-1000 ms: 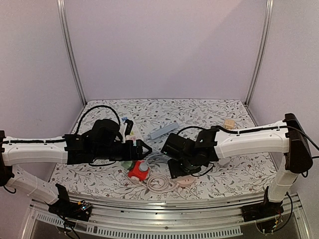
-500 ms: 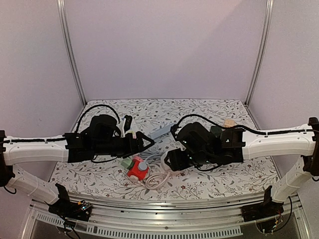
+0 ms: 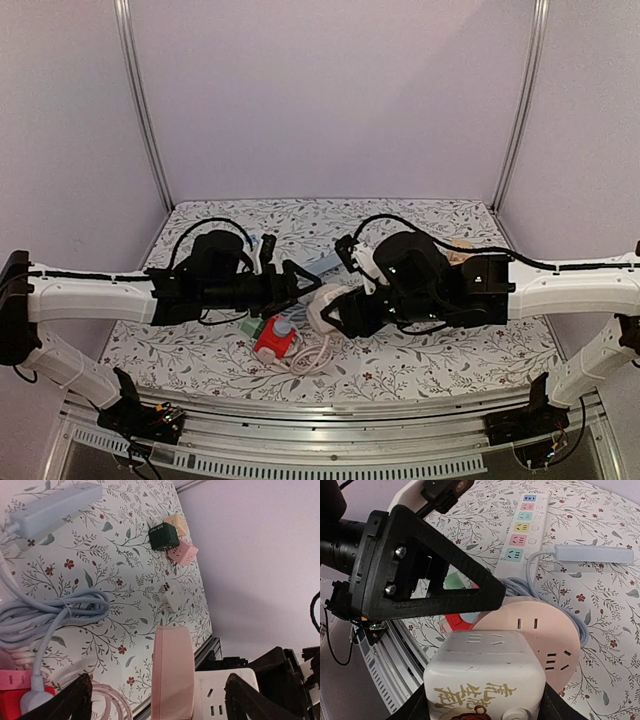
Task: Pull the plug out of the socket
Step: Remove the plug from the socket.
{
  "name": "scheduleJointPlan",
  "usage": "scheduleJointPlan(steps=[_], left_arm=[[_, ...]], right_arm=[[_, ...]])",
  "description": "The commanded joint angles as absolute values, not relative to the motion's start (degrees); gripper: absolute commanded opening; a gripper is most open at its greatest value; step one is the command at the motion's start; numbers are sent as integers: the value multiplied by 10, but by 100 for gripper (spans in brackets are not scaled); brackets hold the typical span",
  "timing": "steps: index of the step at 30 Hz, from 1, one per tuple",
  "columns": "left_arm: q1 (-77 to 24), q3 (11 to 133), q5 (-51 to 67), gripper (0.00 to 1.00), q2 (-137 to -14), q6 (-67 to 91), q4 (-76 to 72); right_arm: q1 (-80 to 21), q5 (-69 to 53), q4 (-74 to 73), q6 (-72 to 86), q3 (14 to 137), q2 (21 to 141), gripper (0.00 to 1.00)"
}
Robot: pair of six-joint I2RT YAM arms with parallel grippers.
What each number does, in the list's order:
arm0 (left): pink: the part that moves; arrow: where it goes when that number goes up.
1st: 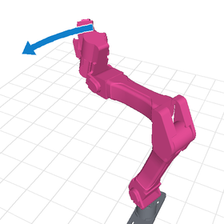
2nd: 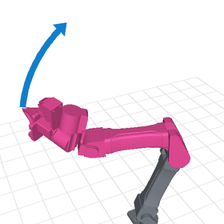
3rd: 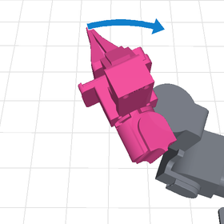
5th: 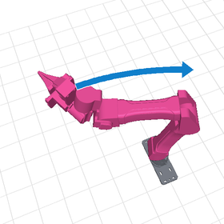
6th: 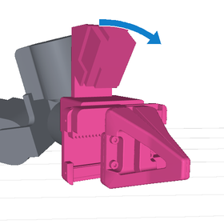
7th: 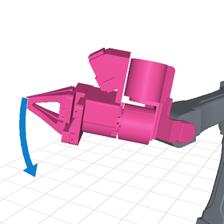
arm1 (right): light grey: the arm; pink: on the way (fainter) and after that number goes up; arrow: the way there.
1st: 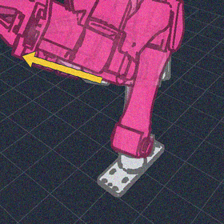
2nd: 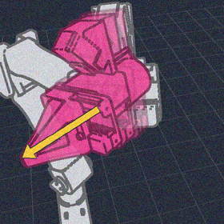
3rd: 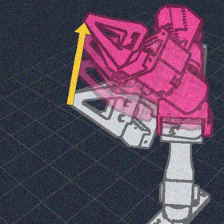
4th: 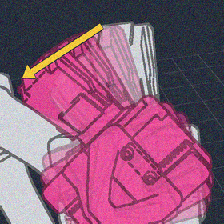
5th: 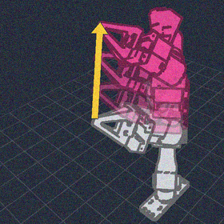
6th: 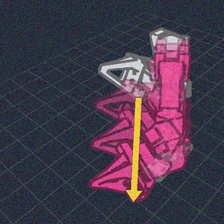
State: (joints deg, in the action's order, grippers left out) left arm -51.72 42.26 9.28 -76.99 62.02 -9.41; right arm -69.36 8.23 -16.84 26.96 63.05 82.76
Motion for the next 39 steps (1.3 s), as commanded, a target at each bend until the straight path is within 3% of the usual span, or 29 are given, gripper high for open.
scheduleJointPlan(steps=[1, 14, 34, 39], left_arm=[[-506, 432, 134, 90, -797, 632, -124], [-505, 452, 189, 76, -841, 654, -156], [-507, 450, 209, 34, -847, 661, -169], [-506, 445, 204, 27, -840, 656, -169]], right_arm=[[-699, 53, -123, 250, 659, 805, 36], [-700, 54, -121, 246, 665, 812, 35], [-700, 75, -130, 255, 666, 826, 34], [-700, 85, -133, 262, 665, 829, 33]])
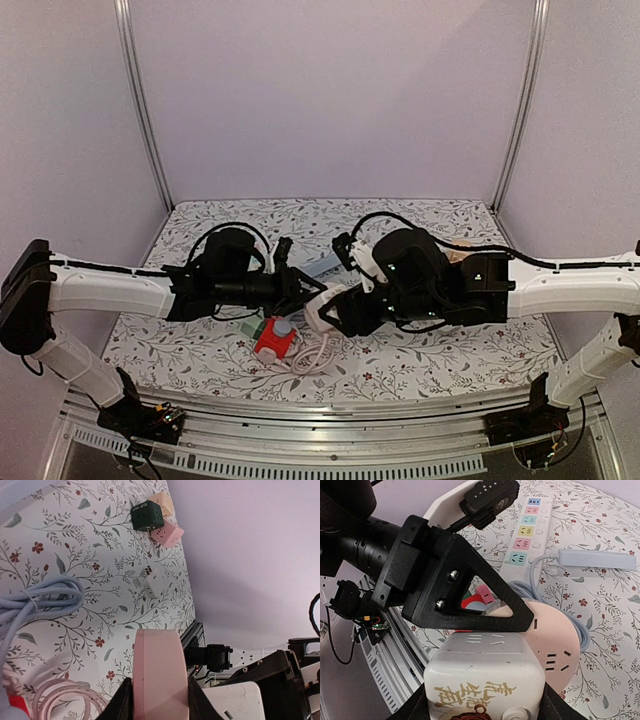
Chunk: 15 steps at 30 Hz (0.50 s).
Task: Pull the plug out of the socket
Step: Remove the plug from the socket.
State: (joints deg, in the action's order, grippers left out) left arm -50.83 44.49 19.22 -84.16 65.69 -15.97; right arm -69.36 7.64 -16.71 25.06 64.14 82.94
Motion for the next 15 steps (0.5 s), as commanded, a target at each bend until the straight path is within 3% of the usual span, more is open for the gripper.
scheduleJointPlan(steps=[1, 15], left_arm=[[-506, 444, 204, 26, -838, 654, -169], [-506, 435, 215, 19, -820, 609, -175]], right_arm=[[-700, 85, -134, 265, 665, 829, 33], [-672, 50, -139, 318, 662, 850, 32]])
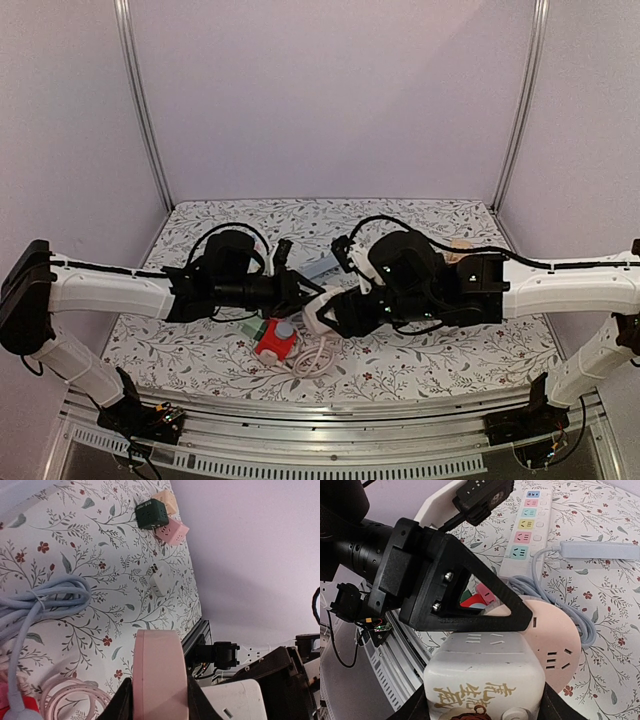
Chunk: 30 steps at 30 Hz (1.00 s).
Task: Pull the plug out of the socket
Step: Remove the plug from the socket.
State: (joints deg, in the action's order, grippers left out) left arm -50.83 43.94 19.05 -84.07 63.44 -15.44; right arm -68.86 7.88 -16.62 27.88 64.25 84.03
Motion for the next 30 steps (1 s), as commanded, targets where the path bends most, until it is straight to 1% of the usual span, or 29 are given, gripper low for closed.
scheduleJointPlan(steps=[1, 10, 19, 27, 30], left_arm=[[-507, 436, 218, 19, -820, 605, -175], [-508, 440, 229, 17, -817, 582, -176], [-508, 441, 241, 16, -814, 568, -185], [-509, 440, 238, 16, -813, 572, -188], [-508, 441, 213, 16, -814, 585, -165]], right_arm=[[-666, 40, -138, 322, 661, 853, 32], [-647, -25, -123, 340, 656, 866, 32], [-632, -103, -56, 365, 633, 870, 32], [-631, -111, -54, 367, 634, 870, 32], [-631, -98, -63, 362, 634, 868, 32]])
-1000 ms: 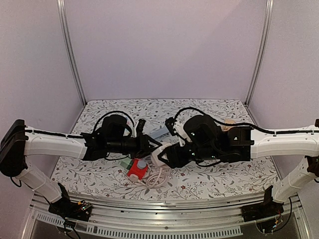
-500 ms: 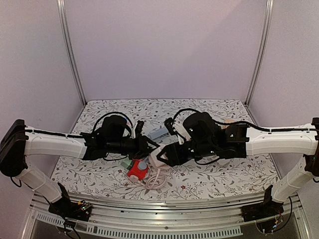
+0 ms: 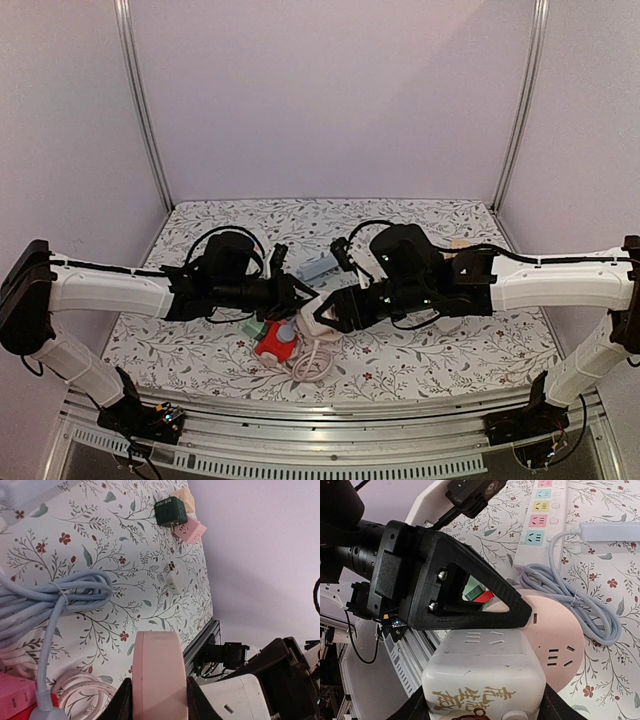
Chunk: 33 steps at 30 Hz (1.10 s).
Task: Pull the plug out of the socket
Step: Remove the plug from the socket.
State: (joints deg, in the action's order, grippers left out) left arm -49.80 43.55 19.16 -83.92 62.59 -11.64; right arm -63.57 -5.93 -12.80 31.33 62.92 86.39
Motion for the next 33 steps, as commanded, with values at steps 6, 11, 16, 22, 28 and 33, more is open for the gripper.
scheduleJointPlan(steps=[6, 11, 16, 22, 28, 33], left_arm=[[-505, 437, 176, 16, -812, 603, -121], [-504, 437, 169, 16, -815, 610, -110], [-502, 431, 165, 15, -818, 616, -111], [-500, 425, 165, 15, -819, 621, -115], [-498, 422, 170, 15, -819, 613, -127], [-498, 428, 181, 13, -817, 590, -132]], right_arm=[[-656, -35, -136, 320, 668, 865, 30], [-682, 25, -199, 288, 706, 883, 29], [-708, 107, -275, 268, 762, 915, 28], [-717, 150, -311, 263, 790, 937, 28], [-715, 160, -305, 280, 789, 926, 28], [-687, 98, -252, 303, 758, 905, 28]])
